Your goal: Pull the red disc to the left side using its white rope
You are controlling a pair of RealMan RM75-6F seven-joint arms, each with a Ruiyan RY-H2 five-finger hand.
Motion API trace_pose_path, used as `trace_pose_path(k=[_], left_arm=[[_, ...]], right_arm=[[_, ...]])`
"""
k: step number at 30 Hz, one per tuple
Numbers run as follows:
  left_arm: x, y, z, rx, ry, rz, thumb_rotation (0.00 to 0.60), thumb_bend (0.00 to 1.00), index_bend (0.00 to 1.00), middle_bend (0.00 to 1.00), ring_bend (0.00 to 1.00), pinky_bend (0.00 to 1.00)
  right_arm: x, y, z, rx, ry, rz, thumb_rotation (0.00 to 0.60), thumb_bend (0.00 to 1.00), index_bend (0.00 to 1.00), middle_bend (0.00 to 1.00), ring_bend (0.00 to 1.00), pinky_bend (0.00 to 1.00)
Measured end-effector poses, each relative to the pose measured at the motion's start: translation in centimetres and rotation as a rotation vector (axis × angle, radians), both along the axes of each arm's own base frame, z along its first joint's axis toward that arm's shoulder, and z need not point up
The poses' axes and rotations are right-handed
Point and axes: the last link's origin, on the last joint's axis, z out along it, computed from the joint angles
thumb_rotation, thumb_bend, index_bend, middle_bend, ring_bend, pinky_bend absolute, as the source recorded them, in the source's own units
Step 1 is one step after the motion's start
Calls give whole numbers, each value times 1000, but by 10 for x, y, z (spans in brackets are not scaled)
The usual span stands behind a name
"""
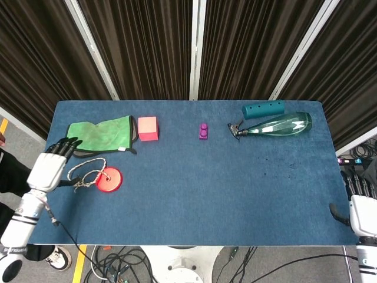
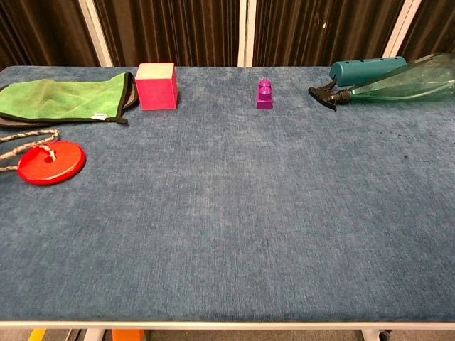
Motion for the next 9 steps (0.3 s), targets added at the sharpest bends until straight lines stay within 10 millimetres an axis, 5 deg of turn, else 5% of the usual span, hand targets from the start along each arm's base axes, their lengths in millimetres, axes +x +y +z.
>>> trace_pose_path(k=[9], left_arm=[[-35, -63, 8, 58, -4, 104, 600, 63, 110, 109, 84, 236]], right_arm=[[4, 1, 1, -5, -3, 8, 600, 238, 0, 0, 0, 0]])
